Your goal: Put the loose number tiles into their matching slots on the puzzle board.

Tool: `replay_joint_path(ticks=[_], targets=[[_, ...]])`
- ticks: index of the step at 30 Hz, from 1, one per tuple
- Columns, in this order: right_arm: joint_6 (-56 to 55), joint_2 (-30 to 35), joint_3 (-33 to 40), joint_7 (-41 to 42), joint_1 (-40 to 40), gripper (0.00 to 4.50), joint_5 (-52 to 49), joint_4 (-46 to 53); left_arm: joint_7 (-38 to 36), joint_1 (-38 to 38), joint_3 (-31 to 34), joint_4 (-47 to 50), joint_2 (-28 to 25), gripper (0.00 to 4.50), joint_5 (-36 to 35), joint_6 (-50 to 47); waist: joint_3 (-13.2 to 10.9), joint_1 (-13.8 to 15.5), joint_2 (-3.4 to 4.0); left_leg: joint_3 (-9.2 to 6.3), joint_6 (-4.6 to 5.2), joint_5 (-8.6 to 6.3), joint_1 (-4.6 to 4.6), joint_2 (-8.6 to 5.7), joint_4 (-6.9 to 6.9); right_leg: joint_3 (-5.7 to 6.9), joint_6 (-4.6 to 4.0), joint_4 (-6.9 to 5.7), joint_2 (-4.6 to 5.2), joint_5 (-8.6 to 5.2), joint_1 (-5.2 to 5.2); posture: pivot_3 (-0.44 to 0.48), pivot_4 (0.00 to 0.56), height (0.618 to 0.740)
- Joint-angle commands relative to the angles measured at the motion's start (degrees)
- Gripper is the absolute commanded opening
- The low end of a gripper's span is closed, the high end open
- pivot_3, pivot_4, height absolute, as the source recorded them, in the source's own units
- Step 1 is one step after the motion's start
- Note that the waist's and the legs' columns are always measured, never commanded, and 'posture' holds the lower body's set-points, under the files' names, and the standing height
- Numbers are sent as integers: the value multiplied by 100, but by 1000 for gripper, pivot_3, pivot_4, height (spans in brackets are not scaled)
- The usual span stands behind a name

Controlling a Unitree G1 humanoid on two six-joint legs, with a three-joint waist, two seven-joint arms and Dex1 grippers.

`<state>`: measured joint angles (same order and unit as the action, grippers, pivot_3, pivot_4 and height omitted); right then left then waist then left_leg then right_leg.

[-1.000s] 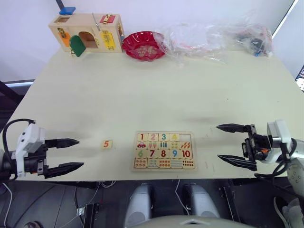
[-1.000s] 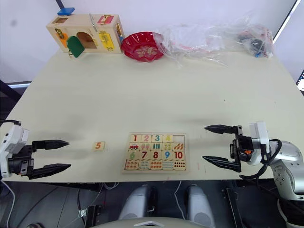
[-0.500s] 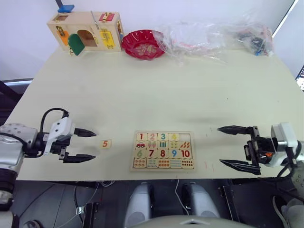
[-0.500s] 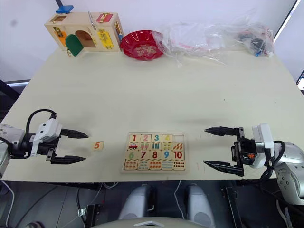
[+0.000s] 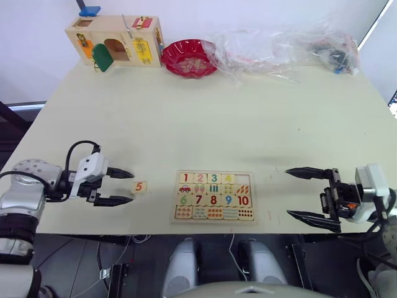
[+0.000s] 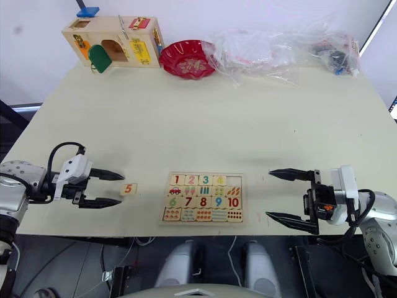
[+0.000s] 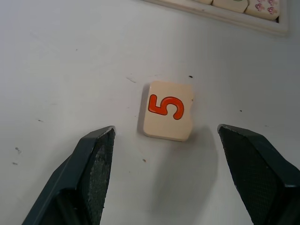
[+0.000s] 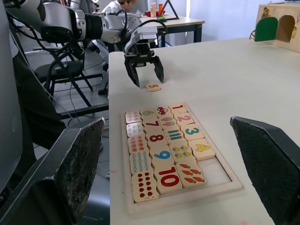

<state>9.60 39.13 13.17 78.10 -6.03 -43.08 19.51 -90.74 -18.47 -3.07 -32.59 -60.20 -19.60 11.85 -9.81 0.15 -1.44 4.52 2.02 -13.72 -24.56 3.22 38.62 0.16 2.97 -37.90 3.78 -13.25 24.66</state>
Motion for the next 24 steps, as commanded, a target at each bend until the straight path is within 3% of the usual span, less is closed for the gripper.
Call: replay_joint_path(ticks=[1,3,18,24], targets=[[-115,5,152,-40,-62,4500,-67,213,-176,-60,-67,-94,13,3023,48,106,0,8,0,-1,0,0,0,0,0,0,0,-1,-1,0,0,0,150,740],[-125,4,165,-51,-102,4500,-65,235,-176,-66,-77,-107,33,2125,52,134,0,13,0,-1,0,0,0,0,1,0,0,0,-1,0,-1,0,150,740],[-199,34,191,-125,-222,4500,-58,234,-176,-277,-201,-375,249,2125,203,529,2,71,3,-9,0,1,10,0,16,0,-3,-3,-4,-1,-22,0,150,740],[-189,44,200,-154,-226,4500,-59,258,-176,-376,-329,-437,325,2125,227,617,2,72,3,-10,0,0,67,1,16,1,-19,1,-3,-11,-80,0,150,740]])
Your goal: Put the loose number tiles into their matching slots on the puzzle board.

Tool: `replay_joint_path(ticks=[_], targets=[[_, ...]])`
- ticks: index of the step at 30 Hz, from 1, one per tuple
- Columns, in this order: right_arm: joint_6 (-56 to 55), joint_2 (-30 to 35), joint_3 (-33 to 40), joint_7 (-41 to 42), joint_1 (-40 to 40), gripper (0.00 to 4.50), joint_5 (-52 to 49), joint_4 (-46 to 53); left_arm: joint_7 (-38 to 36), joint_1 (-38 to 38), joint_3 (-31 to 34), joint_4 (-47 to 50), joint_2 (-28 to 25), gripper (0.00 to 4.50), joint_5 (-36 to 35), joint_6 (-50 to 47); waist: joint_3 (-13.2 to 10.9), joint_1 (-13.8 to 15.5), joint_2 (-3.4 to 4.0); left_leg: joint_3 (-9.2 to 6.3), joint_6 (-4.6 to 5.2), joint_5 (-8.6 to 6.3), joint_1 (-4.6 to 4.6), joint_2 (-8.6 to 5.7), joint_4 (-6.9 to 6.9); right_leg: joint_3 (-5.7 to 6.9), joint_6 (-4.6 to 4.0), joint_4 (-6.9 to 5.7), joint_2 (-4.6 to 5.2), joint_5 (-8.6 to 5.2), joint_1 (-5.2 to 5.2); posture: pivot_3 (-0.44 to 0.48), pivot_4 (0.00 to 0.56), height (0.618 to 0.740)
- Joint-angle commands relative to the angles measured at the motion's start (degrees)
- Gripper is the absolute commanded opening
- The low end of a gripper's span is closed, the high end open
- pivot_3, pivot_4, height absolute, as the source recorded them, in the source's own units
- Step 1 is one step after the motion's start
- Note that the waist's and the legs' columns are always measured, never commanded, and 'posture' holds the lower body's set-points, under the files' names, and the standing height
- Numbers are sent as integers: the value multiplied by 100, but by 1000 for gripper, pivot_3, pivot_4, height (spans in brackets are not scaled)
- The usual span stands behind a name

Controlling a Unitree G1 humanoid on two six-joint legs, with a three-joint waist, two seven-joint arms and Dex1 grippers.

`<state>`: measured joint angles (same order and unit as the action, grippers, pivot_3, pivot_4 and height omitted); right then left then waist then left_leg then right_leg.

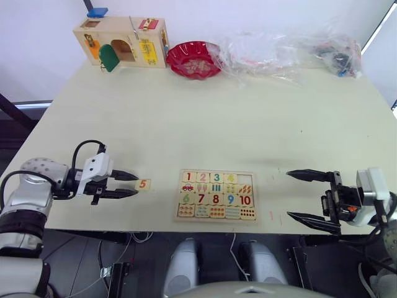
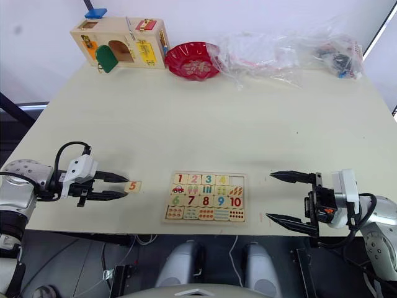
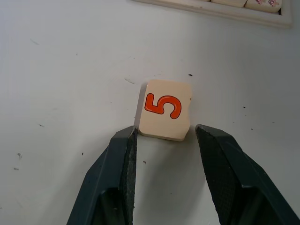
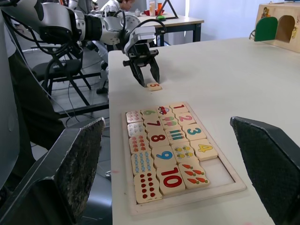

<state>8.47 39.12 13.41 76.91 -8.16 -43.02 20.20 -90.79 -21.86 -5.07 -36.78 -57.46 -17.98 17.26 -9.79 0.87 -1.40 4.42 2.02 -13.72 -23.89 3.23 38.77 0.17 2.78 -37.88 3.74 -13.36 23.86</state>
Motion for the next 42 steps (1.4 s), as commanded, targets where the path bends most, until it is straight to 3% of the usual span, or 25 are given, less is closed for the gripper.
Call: replay_joint_path(ticks=[1,9,13,20,24,32,35,42], targets=[[-75,45,177,-38,-18,4500,-67,195,-171,-43,-153,-16,55,2125,65,89,0,-1,0,0,0,0,2,1,0,0,0,0,1,0,-2,0,150,740],[-77,50,190,-83,-69,4500,-71,236,-171,-98,-311,-90,64,2125,102,160,2,2,2,0,0,0,6,1,0,0,-1,-1,2,0,-5,0,150,740],[-86,52,202,-109,-106,4500,-69,261,-171,-132,-251,-24,21,1037,2,106,2,-3,2,0,0,0,7,2,0,0,-1,-1,3,0,-5,0,150,740],[-109,24,247,-147,-155,4500,-57,290,-168,152,96,1495,-341,1037,-553,-844,-1,-4,-2,-3,0,0,1,5,-1,1,-1,3,3,0,-4,0,150,740],[-179,-21,289,-209,-183,4500,-16,277,248,155,54,3200,-640,1037,-604,-2250,-4,-2,-4,-5,0,0,2,5,-1,2,-1,3,2,0,-3,0,150,740],[-316,-11,428,-338,-389,4500,7,368,927,-1068,-919,5311,-484,1037,-185,-5164,-5,-3,-3,-12,0,0,1,-3,-2,-2,17,4,-9,-11,-8,0,150,740],[-343,-5,468,-391,-467,4500,1,417,1107,-1556,-1260,5477,-274,1037,12,-5757,-5,-19,-3,-18,0,0,2,-2,-2,-5,21,4,-20,-14,-8,0,150,740],[-442,13,727,-421,-741,4500,9,459,1694,-2921,-2345,5444,910,1037,579,-6856,-7,9,-5,-36,-1,1,1,-10,3,-88,23,7,-82,-15,-20,0,150,740]])
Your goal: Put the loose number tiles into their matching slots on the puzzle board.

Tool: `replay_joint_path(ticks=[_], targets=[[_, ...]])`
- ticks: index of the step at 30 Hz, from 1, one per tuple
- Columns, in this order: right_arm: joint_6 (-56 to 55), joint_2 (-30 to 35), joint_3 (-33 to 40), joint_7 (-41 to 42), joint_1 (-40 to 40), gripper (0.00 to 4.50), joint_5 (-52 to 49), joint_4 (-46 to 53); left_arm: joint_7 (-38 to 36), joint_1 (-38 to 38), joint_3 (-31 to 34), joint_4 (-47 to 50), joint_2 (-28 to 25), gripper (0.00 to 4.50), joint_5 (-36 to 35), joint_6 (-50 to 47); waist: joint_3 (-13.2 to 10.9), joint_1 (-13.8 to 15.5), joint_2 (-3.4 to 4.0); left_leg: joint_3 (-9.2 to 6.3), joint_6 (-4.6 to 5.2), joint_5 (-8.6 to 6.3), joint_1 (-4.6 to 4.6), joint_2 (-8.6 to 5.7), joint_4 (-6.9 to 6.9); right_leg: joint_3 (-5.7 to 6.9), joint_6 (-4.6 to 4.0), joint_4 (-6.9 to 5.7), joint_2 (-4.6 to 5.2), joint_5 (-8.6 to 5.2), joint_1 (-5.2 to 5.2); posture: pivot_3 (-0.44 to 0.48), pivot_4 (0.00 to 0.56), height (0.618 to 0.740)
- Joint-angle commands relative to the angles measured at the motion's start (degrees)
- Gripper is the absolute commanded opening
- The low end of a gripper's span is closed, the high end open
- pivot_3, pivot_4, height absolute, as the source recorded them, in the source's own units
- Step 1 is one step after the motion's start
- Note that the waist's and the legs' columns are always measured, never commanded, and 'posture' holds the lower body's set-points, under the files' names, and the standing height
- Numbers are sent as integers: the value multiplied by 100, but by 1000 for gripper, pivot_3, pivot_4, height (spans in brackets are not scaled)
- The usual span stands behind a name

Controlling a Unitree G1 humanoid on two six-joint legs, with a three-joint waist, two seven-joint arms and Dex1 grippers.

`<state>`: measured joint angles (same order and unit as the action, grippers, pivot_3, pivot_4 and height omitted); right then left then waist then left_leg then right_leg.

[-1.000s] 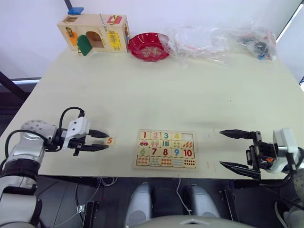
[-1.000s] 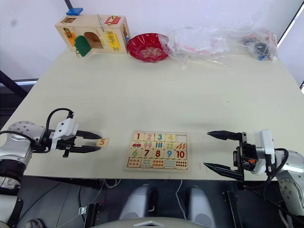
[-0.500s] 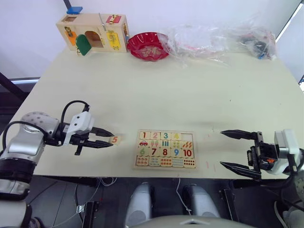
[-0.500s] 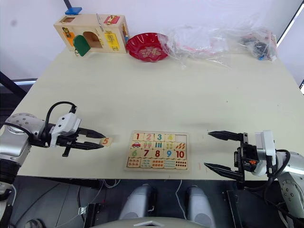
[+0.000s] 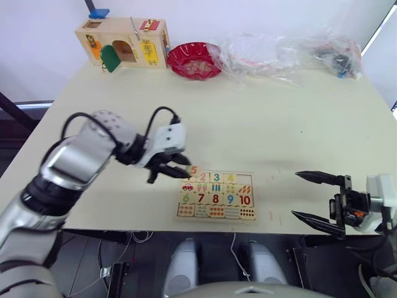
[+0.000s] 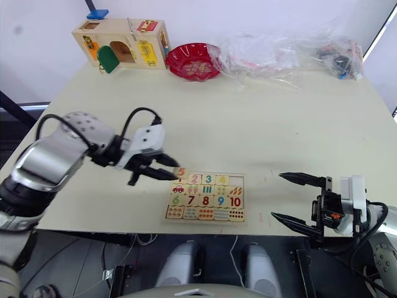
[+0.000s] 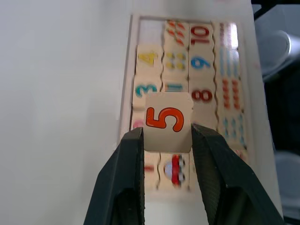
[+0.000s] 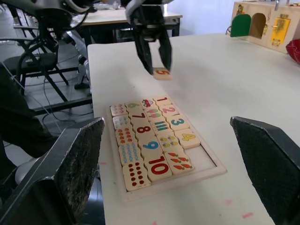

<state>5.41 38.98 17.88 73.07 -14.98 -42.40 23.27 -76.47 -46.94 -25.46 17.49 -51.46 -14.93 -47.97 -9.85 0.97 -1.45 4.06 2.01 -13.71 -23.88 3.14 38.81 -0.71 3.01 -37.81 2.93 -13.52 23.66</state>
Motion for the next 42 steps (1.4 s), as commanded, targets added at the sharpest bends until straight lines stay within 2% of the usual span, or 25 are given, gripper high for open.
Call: replay_joint_path(ticks=[1,7,15,21,42], targets=[[-144,38,351,-30,-107,4500,-63,152,389,-622,-446,-89,550,1037,306,-626,-1,-8,-1,0,0,0,-1,-4,1,-22,1,0,-10,0,0,0,150,740],[-81,153,777,90,-453,4500,-161,146,648,-1222,-1094,-322,1231,1037,556,-1104,-2,-29,1,-1,1,-1,1,-5,-3,-59,5,-1,-32,-3,2,0,150,740],[76,422,1434,370,-950,4500,-268,-77,789,-1735,-1879,-487,1760,1037,713,-1578,-1,-20,2,-4,1,-1,0,-10,-4,-75,7,0,-36,-5,2,0,150,740],[29,458,1739,655,-1081,4500,-266,-371,995,-1774,-2075,-614,2004,1037,762,-1676,-1,-21,2,-6,1,-1,1,-10,-4,-76,7,-1,-37,-6,2,0,150,740],[-100,180,1812,623,-1337,4500,-150,-216,1691,-1458,-2573,-949,2528,1037,1107,-1488,-1,-17,3,-34,1,-1,0,-10,-4,-77,7,0,-37,-6,2,0,150,740]])
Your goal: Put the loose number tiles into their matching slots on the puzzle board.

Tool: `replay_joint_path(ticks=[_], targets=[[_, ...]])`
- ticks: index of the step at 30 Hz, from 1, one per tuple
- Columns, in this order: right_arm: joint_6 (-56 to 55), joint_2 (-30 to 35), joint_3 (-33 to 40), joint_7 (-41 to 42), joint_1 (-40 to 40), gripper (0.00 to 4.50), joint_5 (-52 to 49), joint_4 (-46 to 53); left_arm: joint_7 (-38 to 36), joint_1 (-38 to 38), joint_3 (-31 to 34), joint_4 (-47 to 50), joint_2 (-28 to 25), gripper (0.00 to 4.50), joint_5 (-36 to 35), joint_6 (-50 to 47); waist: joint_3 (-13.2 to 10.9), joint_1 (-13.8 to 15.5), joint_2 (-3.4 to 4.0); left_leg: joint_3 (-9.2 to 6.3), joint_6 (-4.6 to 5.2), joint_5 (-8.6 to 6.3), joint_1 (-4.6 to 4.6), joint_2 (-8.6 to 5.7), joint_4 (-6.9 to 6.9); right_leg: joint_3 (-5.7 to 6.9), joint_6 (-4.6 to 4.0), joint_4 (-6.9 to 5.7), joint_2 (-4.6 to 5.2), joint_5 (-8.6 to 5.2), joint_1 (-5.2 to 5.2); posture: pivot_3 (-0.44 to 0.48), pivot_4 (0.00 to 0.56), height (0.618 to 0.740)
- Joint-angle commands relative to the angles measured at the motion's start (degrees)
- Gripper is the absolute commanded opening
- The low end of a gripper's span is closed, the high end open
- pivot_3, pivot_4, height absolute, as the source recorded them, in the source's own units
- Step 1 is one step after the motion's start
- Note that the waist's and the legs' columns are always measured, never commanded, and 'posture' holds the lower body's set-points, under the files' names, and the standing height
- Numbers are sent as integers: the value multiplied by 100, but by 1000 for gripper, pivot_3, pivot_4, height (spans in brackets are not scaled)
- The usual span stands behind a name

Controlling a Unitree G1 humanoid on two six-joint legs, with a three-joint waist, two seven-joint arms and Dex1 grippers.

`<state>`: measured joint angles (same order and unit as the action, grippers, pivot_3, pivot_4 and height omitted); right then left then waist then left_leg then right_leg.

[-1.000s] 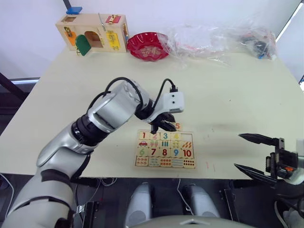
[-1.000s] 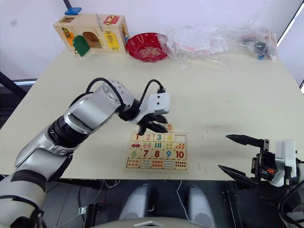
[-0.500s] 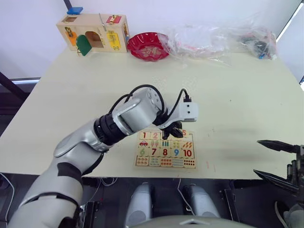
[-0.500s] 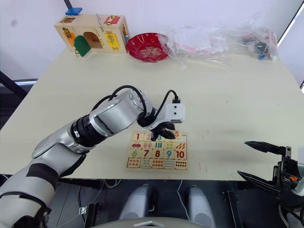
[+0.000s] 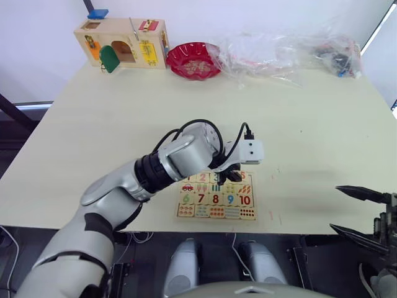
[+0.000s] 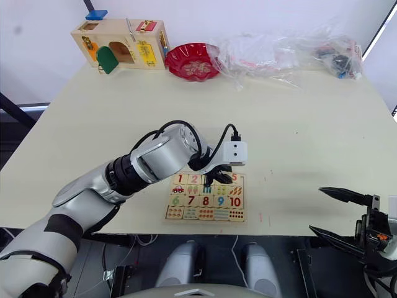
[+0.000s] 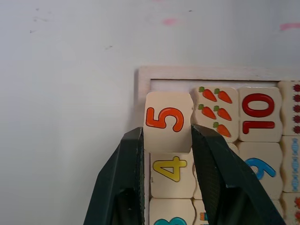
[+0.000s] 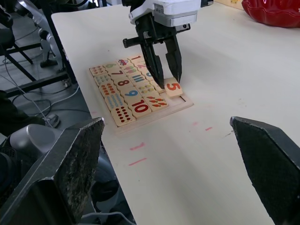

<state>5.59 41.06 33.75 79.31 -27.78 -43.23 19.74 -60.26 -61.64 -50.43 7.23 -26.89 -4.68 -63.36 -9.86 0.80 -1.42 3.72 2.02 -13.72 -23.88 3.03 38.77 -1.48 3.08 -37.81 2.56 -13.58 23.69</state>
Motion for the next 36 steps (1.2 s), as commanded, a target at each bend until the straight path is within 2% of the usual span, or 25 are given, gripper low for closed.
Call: replay_joint_path(ticks=[1,17,36], targets=[[-122,-31,228,-4,-66,4500,-67,140,79,24,-79,85,79,1037,85,42,0,0,0,-1,0,0,0,0,0,0,0,0,0,0,0,0,150,740],[-186,-37,213,-25,-106,4500,-63,136,230,115,-179,103,181,1037,171,162,1,5,1,-7,0,0,0,-4,0,-1,0,0,0,0,-2,0,150,740],[-225,-107,170,-71,-145,4500,-34,182,-15,137,-265,171,123,1037,315,394,1,3,2,-8,0,0,0,-4,0,-1,-1,0,0,0,-2,0,150,740]])
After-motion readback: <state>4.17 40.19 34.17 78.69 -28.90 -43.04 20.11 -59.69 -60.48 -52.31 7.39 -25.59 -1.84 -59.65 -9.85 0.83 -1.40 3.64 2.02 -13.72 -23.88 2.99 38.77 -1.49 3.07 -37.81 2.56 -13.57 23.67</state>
